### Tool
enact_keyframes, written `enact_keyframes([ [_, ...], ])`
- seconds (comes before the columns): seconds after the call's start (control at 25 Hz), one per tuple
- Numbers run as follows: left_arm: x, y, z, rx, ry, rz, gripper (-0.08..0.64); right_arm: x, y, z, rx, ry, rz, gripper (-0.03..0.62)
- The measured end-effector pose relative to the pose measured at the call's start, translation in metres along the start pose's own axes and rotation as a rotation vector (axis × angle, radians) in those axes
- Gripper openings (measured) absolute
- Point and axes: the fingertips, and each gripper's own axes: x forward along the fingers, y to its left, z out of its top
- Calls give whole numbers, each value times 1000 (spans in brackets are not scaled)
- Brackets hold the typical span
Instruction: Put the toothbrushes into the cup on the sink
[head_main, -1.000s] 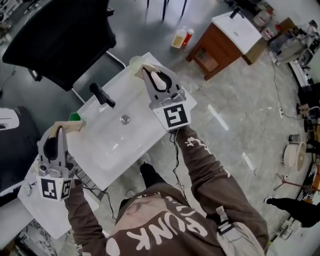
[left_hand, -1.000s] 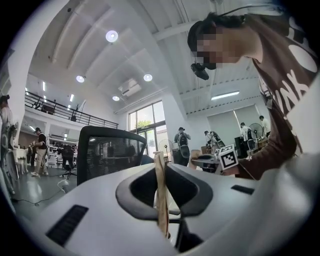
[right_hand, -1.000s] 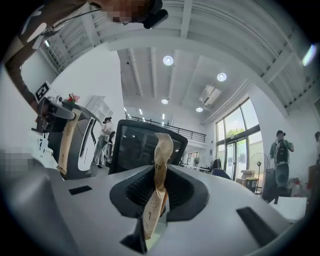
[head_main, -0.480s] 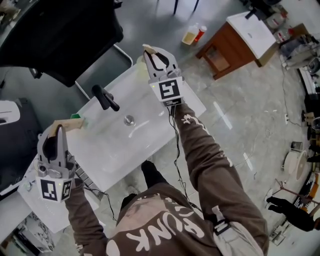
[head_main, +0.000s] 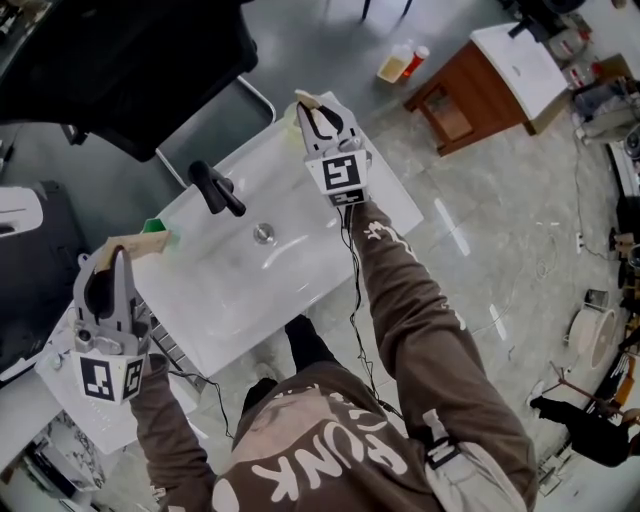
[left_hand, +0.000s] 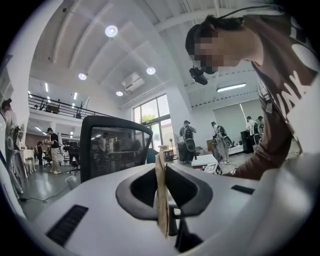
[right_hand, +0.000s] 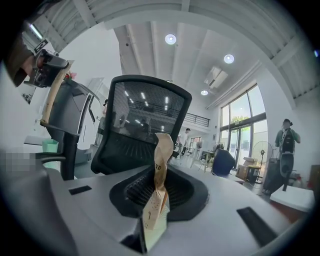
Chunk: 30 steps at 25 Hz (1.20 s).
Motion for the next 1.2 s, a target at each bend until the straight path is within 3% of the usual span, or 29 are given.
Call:
enact_keyframes([
  [0.4, -5, 2, 0, 3, 6, 10, 46, 6, 3, -23, 10, 31, -16, 60],
  [0.72, -10, 4, 0, 6, 5, 15, 46, 2, 3, -19, 3, 21, -28, 77],
  [1.2, -15, 7, 3, 16, 1, 27, 46, -8, 5, 0, -4, -19, 1, 250],
])
